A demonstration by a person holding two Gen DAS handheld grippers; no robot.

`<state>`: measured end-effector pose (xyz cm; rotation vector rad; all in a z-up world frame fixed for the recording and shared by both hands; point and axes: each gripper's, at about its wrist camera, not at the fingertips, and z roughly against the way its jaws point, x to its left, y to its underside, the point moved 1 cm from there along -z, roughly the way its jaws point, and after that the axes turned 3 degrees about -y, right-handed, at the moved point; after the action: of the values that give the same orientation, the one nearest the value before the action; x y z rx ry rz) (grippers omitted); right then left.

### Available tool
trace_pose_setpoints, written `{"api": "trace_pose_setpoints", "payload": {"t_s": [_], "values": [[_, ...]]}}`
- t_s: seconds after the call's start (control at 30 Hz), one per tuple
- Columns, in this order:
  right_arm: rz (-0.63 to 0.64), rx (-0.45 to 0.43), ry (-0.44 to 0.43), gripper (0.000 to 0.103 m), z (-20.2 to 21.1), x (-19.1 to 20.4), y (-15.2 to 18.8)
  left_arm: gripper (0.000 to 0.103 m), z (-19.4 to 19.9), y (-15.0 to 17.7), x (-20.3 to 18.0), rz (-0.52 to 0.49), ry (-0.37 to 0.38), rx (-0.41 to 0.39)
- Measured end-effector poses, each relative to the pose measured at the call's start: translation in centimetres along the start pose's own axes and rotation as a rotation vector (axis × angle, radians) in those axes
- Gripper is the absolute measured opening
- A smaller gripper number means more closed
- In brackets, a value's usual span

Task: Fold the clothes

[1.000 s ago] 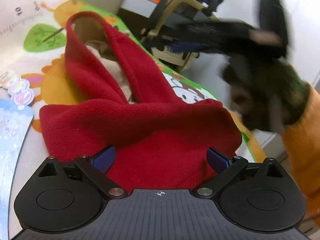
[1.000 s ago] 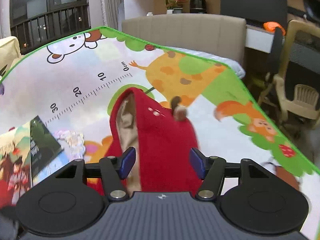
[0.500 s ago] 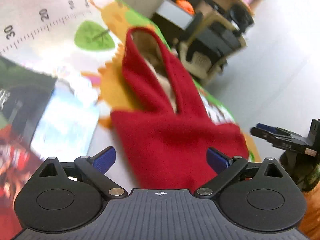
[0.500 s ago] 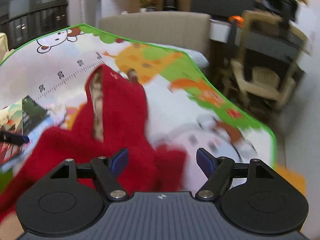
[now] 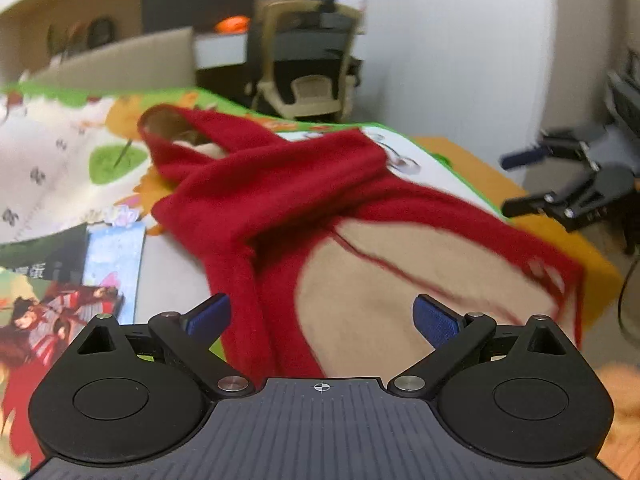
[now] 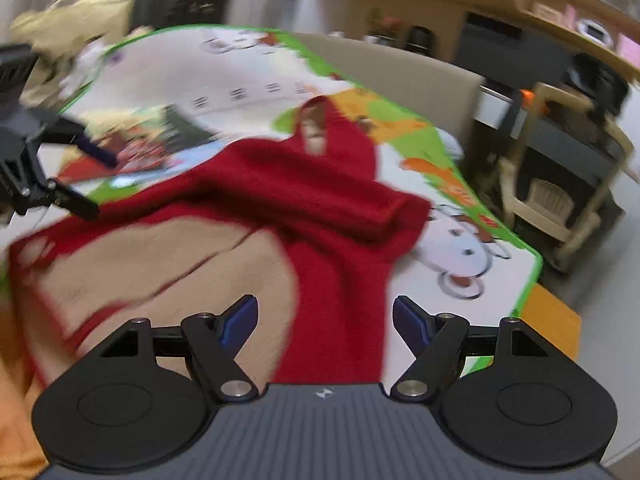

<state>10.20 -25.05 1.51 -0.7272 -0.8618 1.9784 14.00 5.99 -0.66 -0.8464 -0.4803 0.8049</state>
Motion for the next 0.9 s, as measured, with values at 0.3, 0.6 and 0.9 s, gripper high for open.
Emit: {"api": "trace_pose_setpoints", "payload": {"t_s": [0.3,0.6,0.9], "values": [[0.1,0.066,0.04,0.084,4.8,4.4,6.4,0.101,4.5,6.8,-3.5,-0.064,-0.089,0.073],[-0.063,0.064,0.288,0.084,5.7,0.7,9.1,0.103,4.7,6.8,-1.2,-0.125,-0.398,0.113],[-0.106,-0.106,0.251,0.084,3.2,-7.3,-0.6,0.103,2.3,-2.7,4.2,-0.058,-0.407,-0.025]]}}
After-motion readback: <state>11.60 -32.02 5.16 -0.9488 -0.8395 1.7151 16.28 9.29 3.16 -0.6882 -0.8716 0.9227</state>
